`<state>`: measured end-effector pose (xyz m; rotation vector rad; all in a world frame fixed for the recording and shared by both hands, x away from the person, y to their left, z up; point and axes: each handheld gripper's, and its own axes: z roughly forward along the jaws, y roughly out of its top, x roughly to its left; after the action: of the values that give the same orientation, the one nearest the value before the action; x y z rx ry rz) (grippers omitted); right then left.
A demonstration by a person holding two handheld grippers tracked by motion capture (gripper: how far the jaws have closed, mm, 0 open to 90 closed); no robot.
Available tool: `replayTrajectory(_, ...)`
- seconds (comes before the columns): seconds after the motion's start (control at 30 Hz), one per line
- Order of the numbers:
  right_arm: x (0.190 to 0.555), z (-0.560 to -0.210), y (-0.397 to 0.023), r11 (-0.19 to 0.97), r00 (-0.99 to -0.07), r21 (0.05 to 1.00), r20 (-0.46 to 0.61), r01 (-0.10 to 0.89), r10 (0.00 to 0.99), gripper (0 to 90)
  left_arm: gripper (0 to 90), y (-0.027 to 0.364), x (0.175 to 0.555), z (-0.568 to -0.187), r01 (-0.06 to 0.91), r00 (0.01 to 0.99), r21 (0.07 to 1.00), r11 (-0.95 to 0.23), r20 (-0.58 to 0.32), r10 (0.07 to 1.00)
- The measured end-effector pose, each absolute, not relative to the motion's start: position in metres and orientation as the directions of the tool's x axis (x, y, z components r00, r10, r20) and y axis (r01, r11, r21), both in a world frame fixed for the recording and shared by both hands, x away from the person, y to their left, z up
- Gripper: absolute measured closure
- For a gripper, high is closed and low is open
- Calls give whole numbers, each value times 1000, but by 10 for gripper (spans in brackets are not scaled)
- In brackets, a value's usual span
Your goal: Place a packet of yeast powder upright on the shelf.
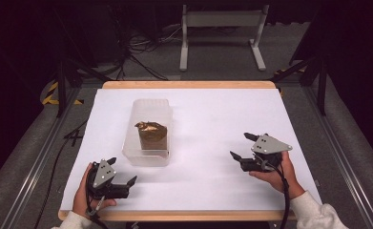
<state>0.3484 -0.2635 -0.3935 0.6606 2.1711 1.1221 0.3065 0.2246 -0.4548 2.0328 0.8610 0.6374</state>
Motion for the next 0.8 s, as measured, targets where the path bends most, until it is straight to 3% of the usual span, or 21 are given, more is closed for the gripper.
replayTrajectory(0.5,331,-419,-300,524,-680,835,-287,167,674,180,54,224,307,-455,348,637,832,-432,129,760)
replayTrajectory(0.8,311,-431,-326,513,-631,826,-272,234,726,167,54,223,307,-455,346,636,833,-432,130,761)
